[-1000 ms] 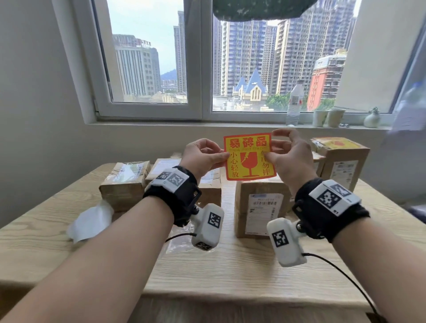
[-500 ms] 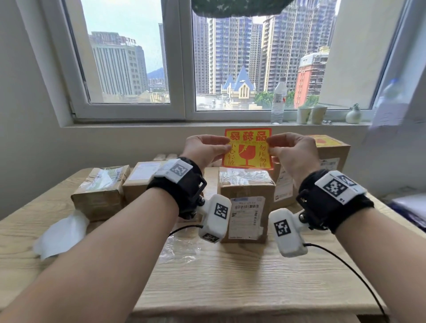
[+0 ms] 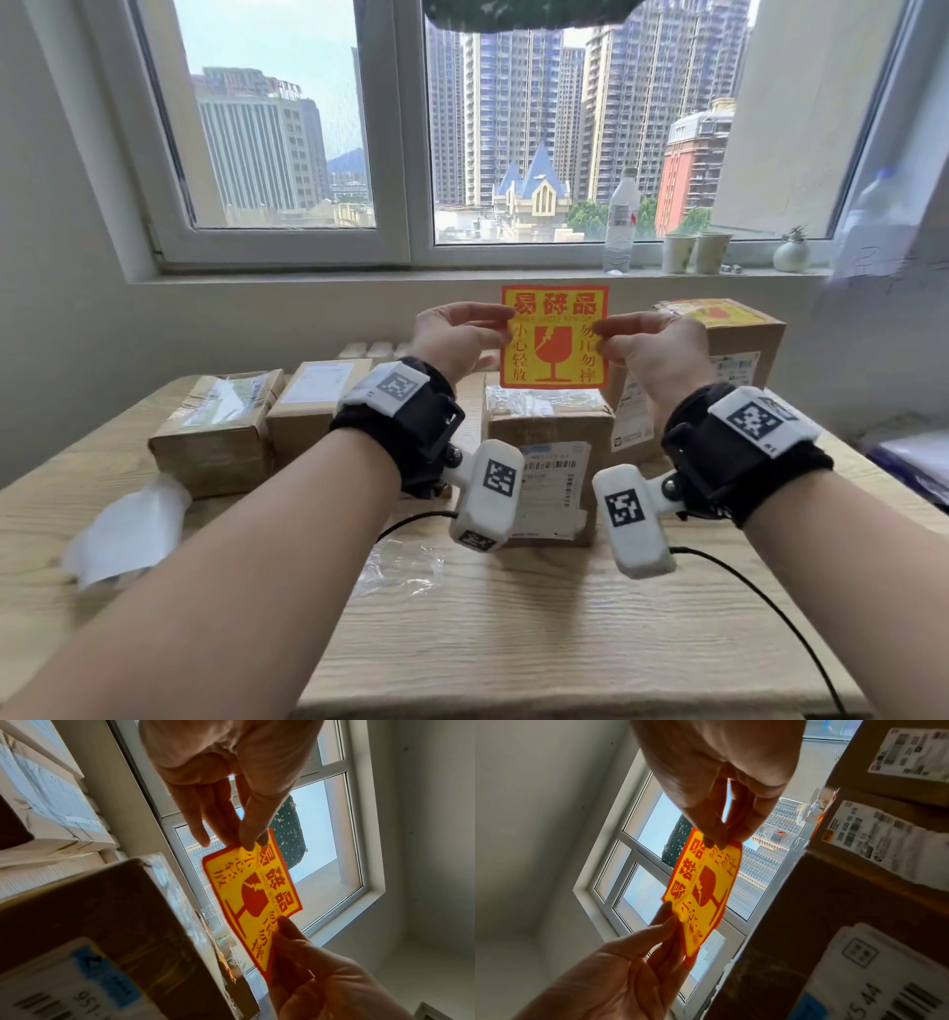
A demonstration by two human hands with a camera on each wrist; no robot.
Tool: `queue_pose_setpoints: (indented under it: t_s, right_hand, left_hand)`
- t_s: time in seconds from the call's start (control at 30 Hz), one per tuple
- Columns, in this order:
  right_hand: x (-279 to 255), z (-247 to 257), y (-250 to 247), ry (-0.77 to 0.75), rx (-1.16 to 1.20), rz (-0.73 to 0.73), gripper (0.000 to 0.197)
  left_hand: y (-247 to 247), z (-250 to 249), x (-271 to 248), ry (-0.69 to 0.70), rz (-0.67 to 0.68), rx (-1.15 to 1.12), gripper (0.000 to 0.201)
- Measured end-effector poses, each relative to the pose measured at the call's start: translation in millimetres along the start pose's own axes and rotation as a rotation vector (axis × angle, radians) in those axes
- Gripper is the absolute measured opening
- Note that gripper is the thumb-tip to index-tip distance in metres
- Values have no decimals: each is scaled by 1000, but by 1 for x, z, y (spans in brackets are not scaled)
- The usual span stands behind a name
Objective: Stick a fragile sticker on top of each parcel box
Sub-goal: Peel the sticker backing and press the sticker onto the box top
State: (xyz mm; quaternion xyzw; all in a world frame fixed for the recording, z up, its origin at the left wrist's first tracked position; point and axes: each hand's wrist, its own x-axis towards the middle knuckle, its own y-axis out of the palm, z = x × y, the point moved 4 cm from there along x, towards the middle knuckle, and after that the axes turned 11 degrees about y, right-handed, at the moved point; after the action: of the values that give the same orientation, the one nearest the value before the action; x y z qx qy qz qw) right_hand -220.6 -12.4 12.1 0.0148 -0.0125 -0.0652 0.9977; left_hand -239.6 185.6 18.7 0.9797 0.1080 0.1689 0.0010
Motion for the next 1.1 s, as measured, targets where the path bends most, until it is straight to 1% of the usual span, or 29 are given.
queue_pose_setpoints:
  t_s: [0.13, 0.23, 0.33, 0.43, 0.6, 0.77, 0.9, 1.1]
  right_hand:
    - [2, 0, 0, 22, 10, -17, 17]
    - [2, 1, 0, 28, -1, -12, 16]
    - [4, -1, 0, 25, -91, -37, 13]
    - [9, -6, -1, 33, -211, -71, 13]
    - [14, -15, 3, 24, -415, -78, 10]
    - [17, -21, 6, 31, -485, -78, 9]
    - [18, -24, 7, 35, -523, -85, 13]
    - [19, -24, 6, 9, -596, -109, 9]
  left_hand:
    - [-1, 0, -1, 16, 0, -7, 24]
    - [1, -1, -1, 19, -5, 24, 18]
    - [2, 3, -2, -25, -14, 51, 15]
    - [1, 11, -2, -62, -11, 124, 15]
    - [-3, 22, -3, -73, -11, 220, 11]
    - [-4, 32, -2, -71, -13, 295, 11]
    - [-4, 34, 1, -60, -31, 353, 11]
    - [-4, 37, 3, -40, -27, 470, 11]
